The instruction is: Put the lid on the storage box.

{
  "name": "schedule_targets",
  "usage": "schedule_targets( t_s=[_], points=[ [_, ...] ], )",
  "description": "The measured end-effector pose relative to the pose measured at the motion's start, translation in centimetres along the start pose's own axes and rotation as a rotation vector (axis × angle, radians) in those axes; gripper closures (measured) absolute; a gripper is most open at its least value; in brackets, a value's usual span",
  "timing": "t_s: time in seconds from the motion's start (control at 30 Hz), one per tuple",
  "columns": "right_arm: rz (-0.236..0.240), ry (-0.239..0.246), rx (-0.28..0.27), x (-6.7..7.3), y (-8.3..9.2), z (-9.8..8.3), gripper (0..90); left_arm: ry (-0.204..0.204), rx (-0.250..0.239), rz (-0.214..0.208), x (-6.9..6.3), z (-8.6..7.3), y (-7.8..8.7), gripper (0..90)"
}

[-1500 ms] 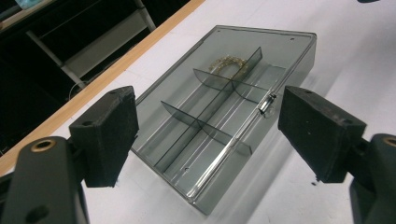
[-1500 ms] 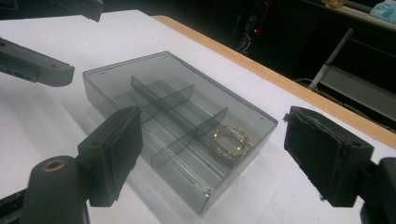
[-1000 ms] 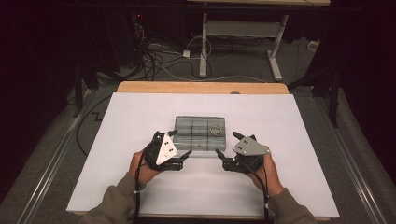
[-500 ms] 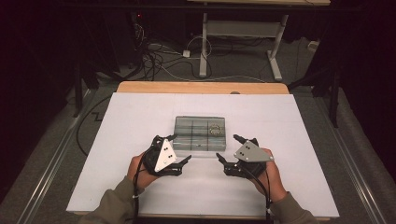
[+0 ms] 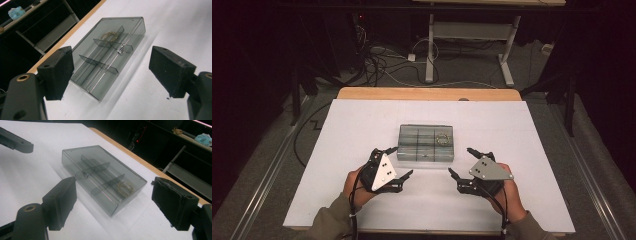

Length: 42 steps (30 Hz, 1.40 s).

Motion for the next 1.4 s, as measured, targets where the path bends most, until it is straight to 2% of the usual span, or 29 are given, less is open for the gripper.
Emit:
schedule_targets(
  t_s=[0.73,1.17,1.2,1.33,1.4],
  points=[
    [-0.028,0.005,0.006,-0.9,2.0,-1.2,20.7,-0.011,-0.009,0.016,-0.8,-1.3,2.3,18.9],
    [-0.056,0.014,0.018,-1.7,2.9,-2.4,20.7,-0.013,-0.002,0.022,-1.1,-2.2,2.8,18.8],
    [-0.057,0.014,0.020,-1.7,2.9,-2.4,20.7,-0.019,0.012,0.021,-1.1,-2.4,2.9,18.8],
    [-0.068,0.013,0.026,-2.1,3.1,-2.8,20.7,0.008,0.008,0.024,-1.2,-3.1,2.9,18.9],
    [-0.068,0.007,0.030,-2.2,3.1,-3.0,20.7,0.034,-0.015,0.025,-1.3,-3.4,2.8,18.9]
  ],
)
Point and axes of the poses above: each handheld gripper's, and its own axes: y roughly backward along the jaws, z roughly out of its top, x roughly to its left, the point moved 6 cm from there along -y, roughly forward along the jaws, and after that the axes turned 14 degrees about -z, right-handed, at the moved point
